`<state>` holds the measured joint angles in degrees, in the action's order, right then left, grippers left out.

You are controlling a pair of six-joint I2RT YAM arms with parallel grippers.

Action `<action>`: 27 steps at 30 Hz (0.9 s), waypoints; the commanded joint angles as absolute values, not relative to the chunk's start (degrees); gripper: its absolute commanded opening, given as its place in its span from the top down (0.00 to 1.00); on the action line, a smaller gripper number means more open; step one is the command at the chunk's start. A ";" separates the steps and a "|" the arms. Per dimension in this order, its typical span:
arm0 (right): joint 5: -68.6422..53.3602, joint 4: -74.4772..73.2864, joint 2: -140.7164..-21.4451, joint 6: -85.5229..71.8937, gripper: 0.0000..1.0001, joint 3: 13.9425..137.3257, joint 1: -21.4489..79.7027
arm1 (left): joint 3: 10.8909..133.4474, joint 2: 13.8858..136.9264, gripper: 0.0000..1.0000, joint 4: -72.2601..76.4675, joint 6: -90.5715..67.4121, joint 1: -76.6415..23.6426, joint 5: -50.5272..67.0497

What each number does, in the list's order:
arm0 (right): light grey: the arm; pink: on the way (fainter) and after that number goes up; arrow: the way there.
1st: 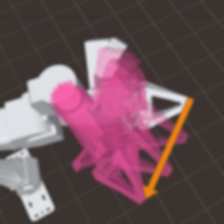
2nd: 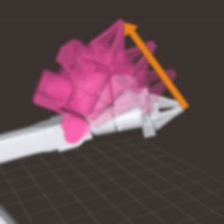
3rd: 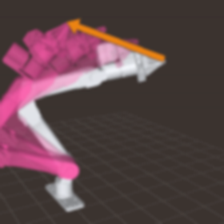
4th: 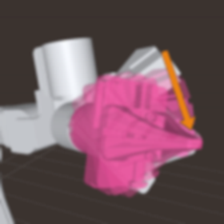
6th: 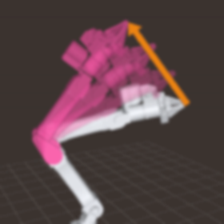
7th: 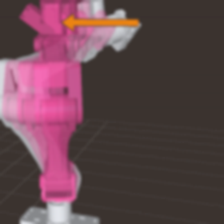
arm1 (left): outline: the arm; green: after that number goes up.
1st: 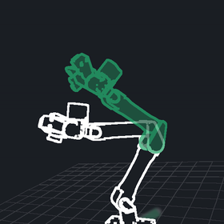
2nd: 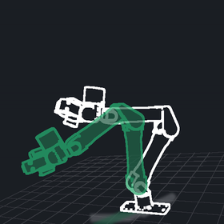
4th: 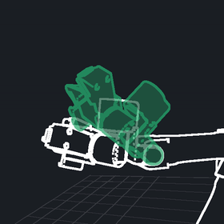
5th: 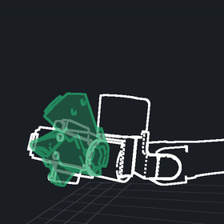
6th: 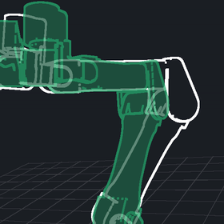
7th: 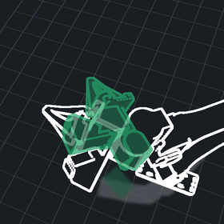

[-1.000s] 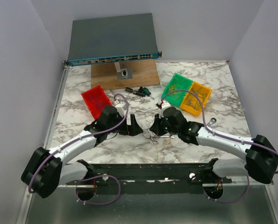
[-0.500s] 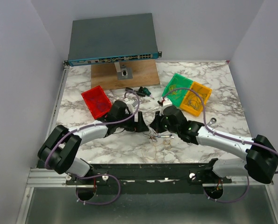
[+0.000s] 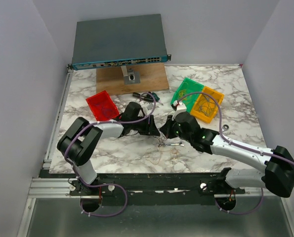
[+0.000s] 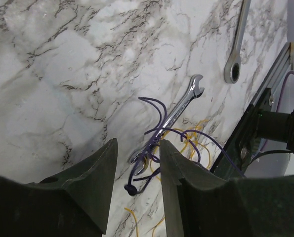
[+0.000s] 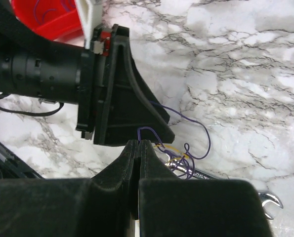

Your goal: Untangle the cables

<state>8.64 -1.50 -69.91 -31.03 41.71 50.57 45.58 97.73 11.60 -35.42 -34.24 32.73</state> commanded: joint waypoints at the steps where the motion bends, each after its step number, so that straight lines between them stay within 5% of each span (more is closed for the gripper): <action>1: 14.47 -1.59 -69.39 -32.96 0.99 40.55 50.59 | 42.89 95.03 0.56 18.45 -35.68 -33.38 37.88; 11: 12.49 -2.29 -71.14 -32.63 0.99 42.45 50.58 | 36.64 89.35 0.49 28.75 -38.02 -30.32 40.96; 21: 6.75 -4.92 -71.20 -33.08 0.99 46.63 50.28 | 36.48 89.55 0.15 29.25 -37.09 -30.34 41.22; 27: 2.78 -6.92 -70.78 -33.29 0.99 48.60 48.21 | 35.69 87.43 0.10 26.90 -35.13 -30.23 37.54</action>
<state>7.20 -4.45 -70.94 -32.82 46.30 49.65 36.91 90.04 26.87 -37.41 -30.33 39.24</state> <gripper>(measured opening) 0.036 0.886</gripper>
